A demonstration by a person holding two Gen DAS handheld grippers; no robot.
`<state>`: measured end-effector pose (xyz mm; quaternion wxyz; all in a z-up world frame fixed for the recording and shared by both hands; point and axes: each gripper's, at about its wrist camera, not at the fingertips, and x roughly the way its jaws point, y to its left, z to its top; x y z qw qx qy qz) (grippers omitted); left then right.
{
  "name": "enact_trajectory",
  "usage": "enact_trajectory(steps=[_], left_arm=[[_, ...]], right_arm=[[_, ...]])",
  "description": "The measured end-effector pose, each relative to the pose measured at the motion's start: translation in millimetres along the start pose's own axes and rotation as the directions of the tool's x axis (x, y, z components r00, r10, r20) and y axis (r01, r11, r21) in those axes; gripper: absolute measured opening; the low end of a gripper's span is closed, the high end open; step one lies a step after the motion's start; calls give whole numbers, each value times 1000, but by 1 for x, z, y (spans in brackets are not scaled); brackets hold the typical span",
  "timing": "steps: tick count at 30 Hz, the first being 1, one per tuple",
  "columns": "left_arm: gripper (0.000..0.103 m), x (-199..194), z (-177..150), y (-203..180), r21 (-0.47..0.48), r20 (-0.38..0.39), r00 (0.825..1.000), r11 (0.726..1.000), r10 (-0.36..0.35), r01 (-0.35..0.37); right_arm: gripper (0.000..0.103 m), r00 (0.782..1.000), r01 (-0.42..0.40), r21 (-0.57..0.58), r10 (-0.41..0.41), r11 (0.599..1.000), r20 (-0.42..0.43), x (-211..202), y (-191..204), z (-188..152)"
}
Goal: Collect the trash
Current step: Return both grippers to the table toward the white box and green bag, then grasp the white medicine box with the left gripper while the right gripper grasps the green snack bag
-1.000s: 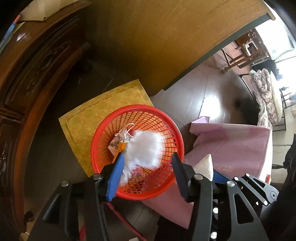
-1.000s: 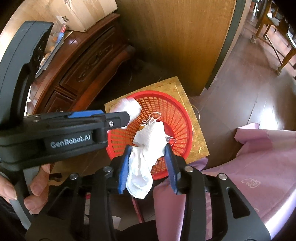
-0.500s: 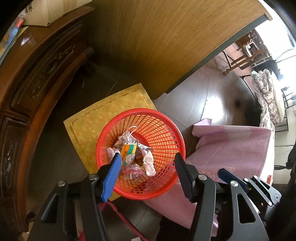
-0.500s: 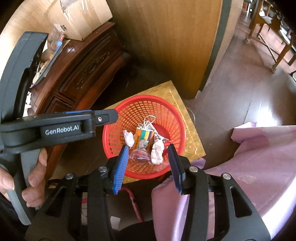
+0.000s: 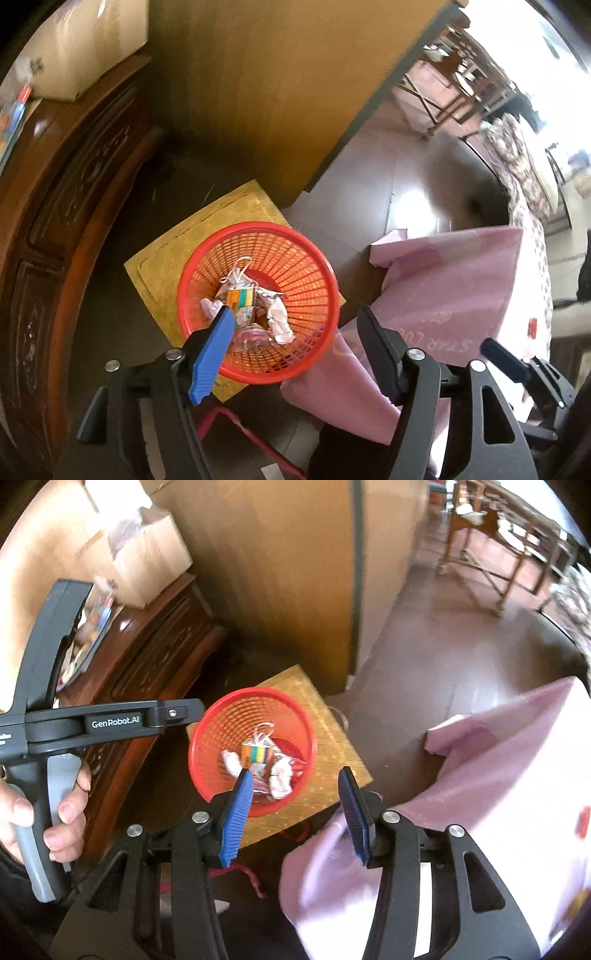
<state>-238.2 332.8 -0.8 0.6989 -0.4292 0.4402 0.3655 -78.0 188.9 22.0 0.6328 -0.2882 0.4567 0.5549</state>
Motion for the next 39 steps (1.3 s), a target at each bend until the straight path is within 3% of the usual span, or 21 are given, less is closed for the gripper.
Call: enact_trajectory(steps=[5,11,16,19,21,25,29,31,37,39], left_arm=[[74,-9,-11,-46,127,7,1000,992,-27,26],[79,-11,-32,-121,305,6,998,950,-70,65],[81,-6,-52,-188,443,-2,996,893,-93,84],[84,-1,-63,-225,515,-10,995,852,-104,94],[85,3,-71,-255,562,-16,993,821,-115,104],[87,13,-88,-305,645,-29,991,755,-128,116],[87,29,-105,-352,728,-37,993,678,-114,105],[87,38,-109,-368,749,-35,994,655,-106,96],[87,68,-114,-406,782,-30,997,620,-65,63],[87,77,-113,-416,794,-21,999,606,-45,44]], right_arm=[[52,994,53,145,-67,988,92,-45,-50,-36],[60,965,147,323,-208,935,161,-94,-115,-89],[65,917,239,483,-359,843,174,-131,-168,-134],[69,877,274,587,-448,762,172,-153,-201,-162],[71,853,284,670,-500,686,151,-167,-229,-181],[72,823,330,741,-562,585,77,-171,-272,-197],[72,829,350,755,-559,555,27,-155,-298,-198],[72,828,366,753,-561,547,5,-147,-309,-197],[78,772,484,699,-633,527,-57,-132,-308,-188],[78,766,511,682,-637,524,-85,-129,-307,-190]])
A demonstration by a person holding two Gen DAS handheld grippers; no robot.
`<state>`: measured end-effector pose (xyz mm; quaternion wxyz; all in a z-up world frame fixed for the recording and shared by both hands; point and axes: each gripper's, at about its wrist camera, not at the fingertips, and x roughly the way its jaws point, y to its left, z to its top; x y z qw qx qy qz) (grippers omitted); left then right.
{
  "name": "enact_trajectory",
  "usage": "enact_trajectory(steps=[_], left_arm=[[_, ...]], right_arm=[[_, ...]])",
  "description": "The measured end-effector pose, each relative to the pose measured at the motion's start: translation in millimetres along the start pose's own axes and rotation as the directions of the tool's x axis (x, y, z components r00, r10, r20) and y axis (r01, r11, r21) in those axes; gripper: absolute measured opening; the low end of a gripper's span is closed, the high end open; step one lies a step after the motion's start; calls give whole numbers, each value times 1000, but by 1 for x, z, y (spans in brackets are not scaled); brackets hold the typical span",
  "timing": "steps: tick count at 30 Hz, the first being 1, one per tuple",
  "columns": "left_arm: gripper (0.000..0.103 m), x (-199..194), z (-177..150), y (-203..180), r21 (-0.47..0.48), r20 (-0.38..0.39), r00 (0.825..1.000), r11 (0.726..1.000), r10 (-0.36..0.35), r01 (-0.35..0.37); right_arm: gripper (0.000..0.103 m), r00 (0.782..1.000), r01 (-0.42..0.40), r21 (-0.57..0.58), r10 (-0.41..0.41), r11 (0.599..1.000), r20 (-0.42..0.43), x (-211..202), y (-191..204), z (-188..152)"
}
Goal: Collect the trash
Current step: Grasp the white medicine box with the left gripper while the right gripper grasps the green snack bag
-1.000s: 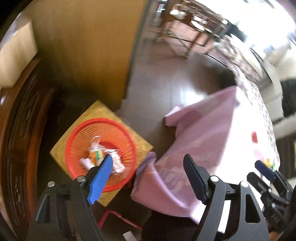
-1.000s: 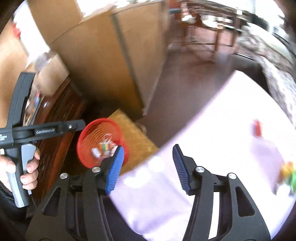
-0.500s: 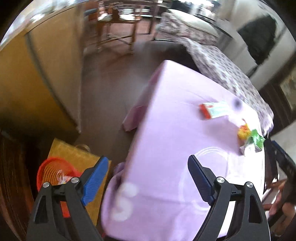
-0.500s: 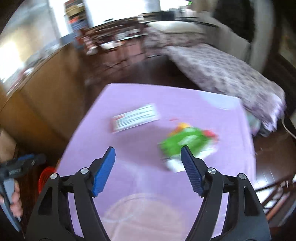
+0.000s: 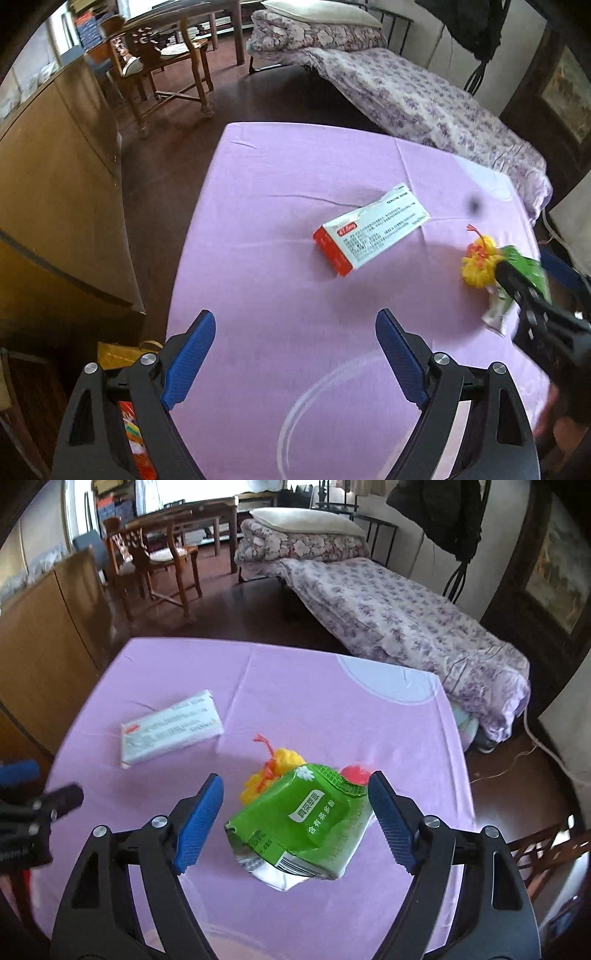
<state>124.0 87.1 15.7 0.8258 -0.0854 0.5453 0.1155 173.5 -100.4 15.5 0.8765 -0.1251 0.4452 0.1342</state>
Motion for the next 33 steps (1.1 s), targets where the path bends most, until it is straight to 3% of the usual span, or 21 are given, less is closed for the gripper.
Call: enact_trajectory(steps=[5,13,24,26,27,28,33], left_arm=[[87,18,21,-15,65,8,999,997,38,-38],[87,52,43,-47,201,29,998,978,57,-62],[87,74,53,-60,243,45,998,968,45,-54],[81,75,56,-63,261,53,998,965,27,-40],[65,74,57,-64,264,50,999,964,7,-20],[56,73,57,-65,269,34,999,963,-30,19],[51,69,49,-69,284,20,1000,959,-18,12]], right_arm=[[78,999,41,-24,-41,999,-13,-8,-22,-21],[78,998,-10,105,16,994,-61,0,-68,-38],[78,995,-83,160,92,984,-49,3,-88,-43],[78,994,-93,165,101,982,-43,4,-88,-43],[78,994,-93,164,101,982,-44,5,-88,-43],[78,994,-91,162,100,983,-45,5,-87,-43],[78,995,-96,160,101,982,-22,-5,-86,-43]])
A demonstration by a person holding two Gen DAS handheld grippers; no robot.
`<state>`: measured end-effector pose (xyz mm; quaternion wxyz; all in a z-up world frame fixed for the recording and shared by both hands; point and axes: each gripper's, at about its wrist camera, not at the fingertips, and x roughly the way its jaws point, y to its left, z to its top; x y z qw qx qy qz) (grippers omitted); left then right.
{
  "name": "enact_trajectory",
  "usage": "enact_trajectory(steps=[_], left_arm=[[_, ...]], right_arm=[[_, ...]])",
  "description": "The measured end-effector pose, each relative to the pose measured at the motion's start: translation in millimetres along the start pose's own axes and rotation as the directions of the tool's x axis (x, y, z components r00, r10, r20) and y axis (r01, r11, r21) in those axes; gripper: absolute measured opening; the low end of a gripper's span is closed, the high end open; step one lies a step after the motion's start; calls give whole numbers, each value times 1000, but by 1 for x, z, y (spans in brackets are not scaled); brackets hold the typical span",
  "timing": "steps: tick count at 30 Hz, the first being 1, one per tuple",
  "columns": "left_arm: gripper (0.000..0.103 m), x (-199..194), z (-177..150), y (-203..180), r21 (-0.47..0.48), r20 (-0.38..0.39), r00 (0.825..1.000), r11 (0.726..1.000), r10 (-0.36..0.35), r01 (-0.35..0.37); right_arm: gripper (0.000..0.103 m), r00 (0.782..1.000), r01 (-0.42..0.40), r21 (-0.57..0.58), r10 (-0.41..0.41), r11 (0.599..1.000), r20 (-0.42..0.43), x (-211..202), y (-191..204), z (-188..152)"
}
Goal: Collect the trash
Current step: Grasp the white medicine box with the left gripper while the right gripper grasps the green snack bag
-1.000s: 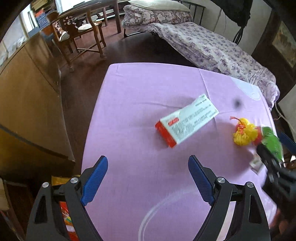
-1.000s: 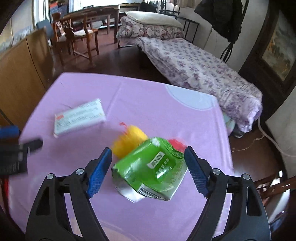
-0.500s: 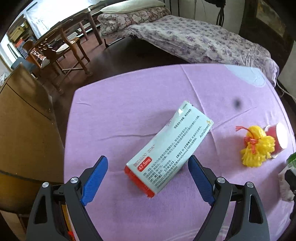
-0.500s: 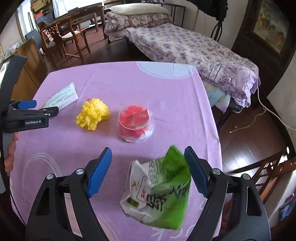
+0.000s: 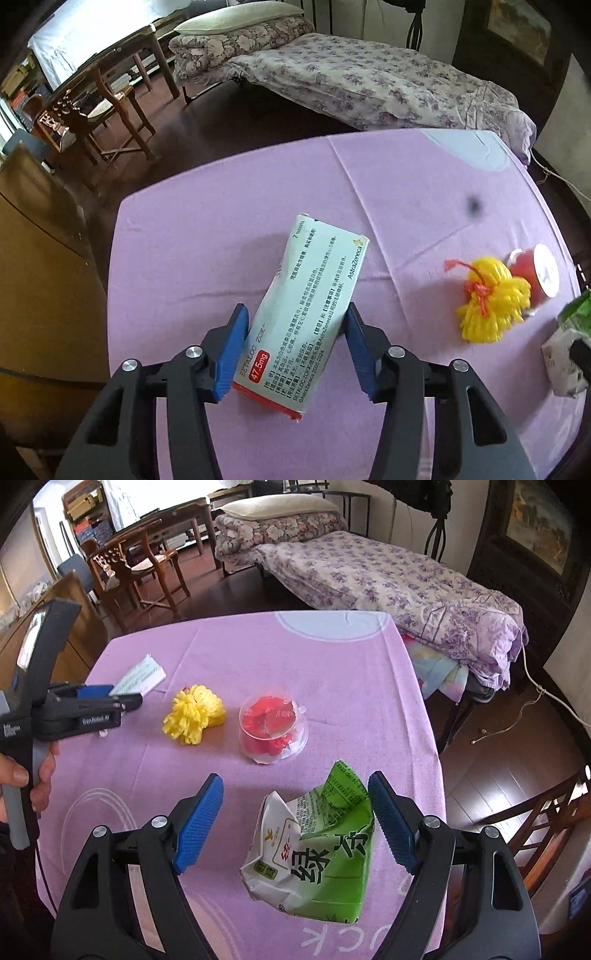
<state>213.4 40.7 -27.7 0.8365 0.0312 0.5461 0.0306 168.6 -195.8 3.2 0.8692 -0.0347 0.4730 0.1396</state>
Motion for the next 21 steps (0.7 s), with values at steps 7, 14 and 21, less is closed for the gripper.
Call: enact_trajectory(steps=[7,14,21], left_arm=[[50,-43,-26,7,-102,42,996,992,-73,76],[50,-76,-59,10,-177,76,990,976,-118,130],[51,-76,-90,17,-262,58,990,955,-128,139]], right_arm=[[83,1000,-25,29,24,999,16,-17,-13,-8],[83,999,-1,42,2,999,-40,0,-15,-19],[83,997,-11,5,12,1000,-79,17,-6,-27]])
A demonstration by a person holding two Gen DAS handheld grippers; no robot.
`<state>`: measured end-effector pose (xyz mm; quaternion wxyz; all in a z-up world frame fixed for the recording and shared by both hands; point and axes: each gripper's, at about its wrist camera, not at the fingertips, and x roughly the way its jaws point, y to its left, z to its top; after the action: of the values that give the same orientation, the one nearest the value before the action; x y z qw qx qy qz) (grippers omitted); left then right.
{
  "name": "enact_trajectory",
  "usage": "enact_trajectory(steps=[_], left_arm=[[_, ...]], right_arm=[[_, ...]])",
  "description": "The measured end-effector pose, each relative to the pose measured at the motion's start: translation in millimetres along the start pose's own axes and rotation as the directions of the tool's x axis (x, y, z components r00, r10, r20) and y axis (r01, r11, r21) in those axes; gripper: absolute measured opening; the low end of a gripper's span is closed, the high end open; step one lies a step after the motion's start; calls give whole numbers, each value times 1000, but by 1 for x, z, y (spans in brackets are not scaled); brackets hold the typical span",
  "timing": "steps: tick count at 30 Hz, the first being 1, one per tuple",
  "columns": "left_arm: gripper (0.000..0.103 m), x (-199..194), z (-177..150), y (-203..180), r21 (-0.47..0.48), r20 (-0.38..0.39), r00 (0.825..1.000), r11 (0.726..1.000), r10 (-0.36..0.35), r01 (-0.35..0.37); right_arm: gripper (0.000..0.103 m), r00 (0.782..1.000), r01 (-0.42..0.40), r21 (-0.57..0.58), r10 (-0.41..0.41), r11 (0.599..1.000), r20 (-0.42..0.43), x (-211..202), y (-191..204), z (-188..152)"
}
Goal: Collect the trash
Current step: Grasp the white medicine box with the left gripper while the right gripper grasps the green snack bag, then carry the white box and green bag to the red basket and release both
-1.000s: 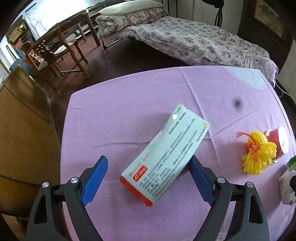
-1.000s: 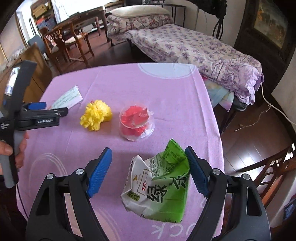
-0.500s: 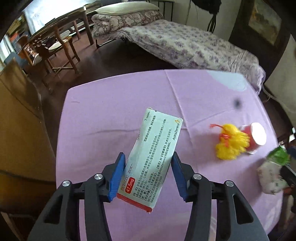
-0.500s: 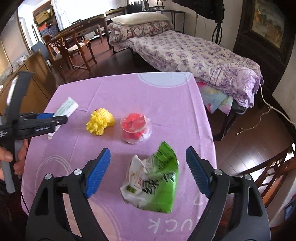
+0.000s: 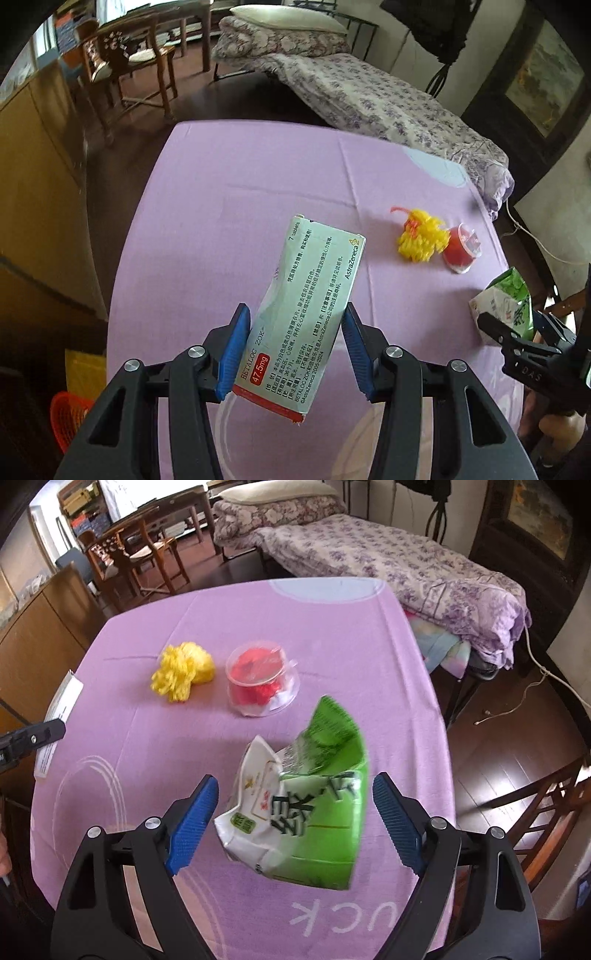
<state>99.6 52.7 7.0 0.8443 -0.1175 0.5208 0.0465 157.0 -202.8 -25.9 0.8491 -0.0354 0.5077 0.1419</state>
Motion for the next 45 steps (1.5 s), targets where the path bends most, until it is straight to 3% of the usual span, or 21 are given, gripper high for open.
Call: enact_trajectory(steps=[3,5,12,17,23,29,37,45], left_arm=[[51,0,-6,7,-24,-8,1000,1000,0,-1],[51,-2,-7,9,-30,-4,1000,1000,1,-1],[51,-25,-19,14,-62,30,1000,998,-9,10],[51,-56,-34,30,-118,69,998,993,-7,15],[51,-104,-59,74,-239,127,991,971,33,-2],[51,-143,-86,125,-350,168,979,935,116,-51],[51,-177,-134,200,-521,149,962,845,229,-121],[51,-183,-176,266,-657,88,961,740,263,-142]], right_arm=[[80,1000,31,-33,-31,999,-3,5,5,-1],[66,999,41,-46,-42,998,-3,6,8,-1],[64,998,61,-76,-58,995,30,-9,21,-5],[64,998,-51,-93,54,994,38,-32,45,-14],[64,981,-174,-194,186,965,48,-70,100,-24],[64,955,-261,-358,295,896,42,-110,177,-25],[64,907,-381,-543,415,749,-64,-130,290,-38],[65,888,-431,-681,411,592,-205,-119,393,-63]])
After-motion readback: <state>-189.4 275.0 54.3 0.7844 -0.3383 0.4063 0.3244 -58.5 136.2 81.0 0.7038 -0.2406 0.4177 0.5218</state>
